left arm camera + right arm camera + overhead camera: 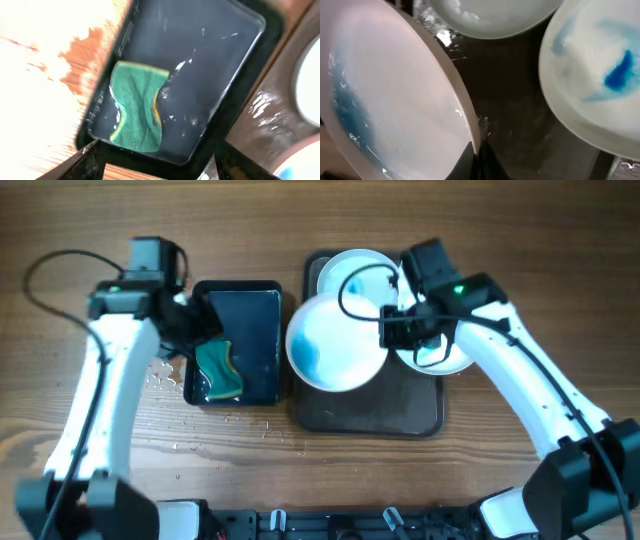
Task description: Clean dirty plates on tray and stack at the side
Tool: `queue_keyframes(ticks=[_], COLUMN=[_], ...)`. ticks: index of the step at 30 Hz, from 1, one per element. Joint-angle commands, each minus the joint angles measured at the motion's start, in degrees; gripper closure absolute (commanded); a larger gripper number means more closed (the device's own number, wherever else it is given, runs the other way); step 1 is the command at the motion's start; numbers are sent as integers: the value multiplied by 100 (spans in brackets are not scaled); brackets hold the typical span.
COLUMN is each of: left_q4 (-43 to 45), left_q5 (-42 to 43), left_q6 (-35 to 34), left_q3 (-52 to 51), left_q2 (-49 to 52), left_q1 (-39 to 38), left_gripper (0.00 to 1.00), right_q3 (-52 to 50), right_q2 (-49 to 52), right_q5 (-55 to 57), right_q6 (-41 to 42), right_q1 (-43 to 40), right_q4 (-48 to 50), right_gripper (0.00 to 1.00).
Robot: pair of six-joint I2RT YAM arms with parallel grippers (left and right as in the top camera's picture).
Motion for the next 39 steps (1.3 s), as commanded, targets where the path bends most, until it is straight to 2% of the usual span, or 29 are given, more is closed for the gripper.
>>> queue_keyframes(ticks=[1,2,5,7,10,13,21,27,39], left_q4=[-393,-474,-625,-629,-629,-627,-629,-627,-627], left_q5=[74,101,114,114,114,114,111,114,114], left_q6=[-138,-142,-140,-142,-142,-142,-142,-140,-142], left_q3=[509,544,544,542,542,542,542,542,542], left_q2=[-634,-905,-1388,-1550,-1591,-1587,-1587,-1587,-1587], left_q1=[640,925,1368,1486,1497,1497,1497,1495,1495], left_gripper=[18,0,0,0,0,0,0,0,0], right_q3=[984,1576,2778,3270,3322,3322,3322,3322,3322], right_q2=[511,988,2013,2428,2385,2234,2164,2135,2122], right_q5=[-400,-400,11,780,2616,4419,7729,8489,8631], right_q6=[-153,-160,-136,44,479,433,129,-170,-317], right_q1=[109,289,815,1217,1794,2483,3901,4380,4551], right_q4=[-341,-560,-857,-664,-90,234,350,348,352], right_gripper=[96,96,96,96,96,96,96,96,96])
